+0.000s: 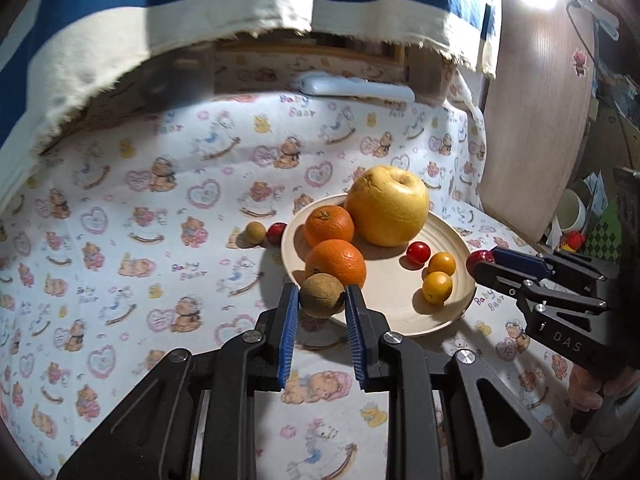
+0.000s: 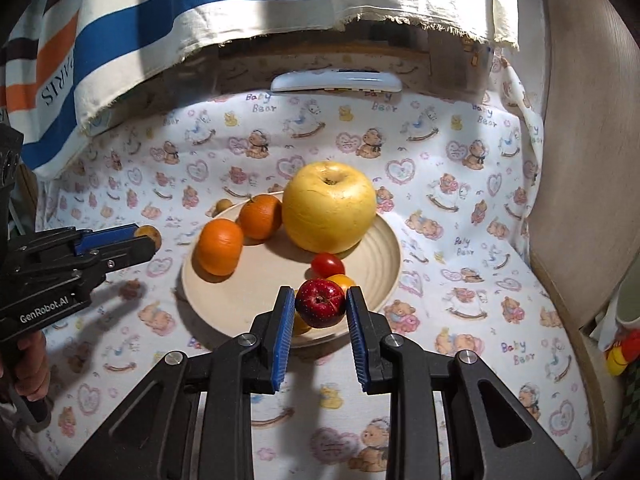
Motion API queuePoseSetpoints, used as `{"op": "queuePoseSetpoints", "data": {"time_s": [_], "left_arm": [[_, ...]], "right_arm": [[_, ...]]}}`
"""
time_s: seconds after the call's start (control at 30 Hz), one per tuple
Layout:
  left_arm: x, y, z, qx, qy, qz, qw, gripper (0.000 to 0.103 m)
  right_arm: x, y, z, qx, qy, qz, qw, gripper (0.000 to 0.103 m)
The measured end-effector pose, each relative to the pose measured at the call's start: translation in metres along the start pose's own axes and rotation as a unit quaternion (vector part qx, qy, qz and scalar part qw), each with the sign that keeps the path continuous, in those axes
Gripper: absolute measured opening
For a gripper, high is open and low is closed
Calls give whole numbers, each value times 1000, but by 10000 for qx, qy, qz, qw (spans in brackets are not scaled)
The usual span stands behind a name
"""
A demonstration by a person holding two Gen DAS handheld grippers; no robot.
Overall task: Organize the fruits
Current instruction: 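Carry the brown fruit to the plate rim with left tool while right places plum on plate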
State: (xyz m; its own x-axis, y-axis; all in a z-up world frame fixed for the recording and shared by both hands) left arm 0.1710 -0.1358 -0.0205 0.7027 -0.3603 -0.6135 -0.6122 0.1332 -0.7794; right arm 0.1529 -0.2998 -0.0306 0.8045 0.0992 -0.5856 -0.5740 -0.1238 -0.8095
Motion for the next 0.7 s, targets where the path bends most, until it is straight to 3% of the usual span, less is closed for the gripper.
{"op": "queuePoseSetpoints", "data": {"time_s": [0.33, 0.63, 0.67, 0.7], "left_arm": [[15, 3, -2, -39, 158, 153, 9997, 23], [11, 2, -5, 21, 239, 132, 9996, 23], [12, 2, -6, 35, 279, 156, 9995, 23], [12, 2, -7, 31, 330, 189, 9993, 23]], "right_arm": [[17, 4, -7, 149, -50, 307, 9994, 28], [18, 4, -6, 189, -88, 336, 9992, 28], [17, 4, -6, 199, -82, 342, 9992, 31], [16, 4, -7, 201, -69, 337, 9992, 41]]}}
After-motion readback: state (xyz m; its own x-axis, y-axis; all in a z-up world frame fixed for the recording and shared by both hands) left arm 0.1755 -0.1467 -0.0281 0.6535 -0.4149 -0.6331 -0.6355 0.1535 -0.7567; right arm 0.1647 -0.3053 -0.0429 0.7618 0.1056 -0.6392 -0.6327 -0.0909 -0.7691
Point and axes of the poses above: each gripper's, at about its wrist camera, not at the fingertips, and x roughly the way its jaws point, z to its left, y to its underside, the point moved 4 cm from there along x, roughly the way its jaws point, and after that the axes turned 3 degrees about -x, right-handed, at the moved point
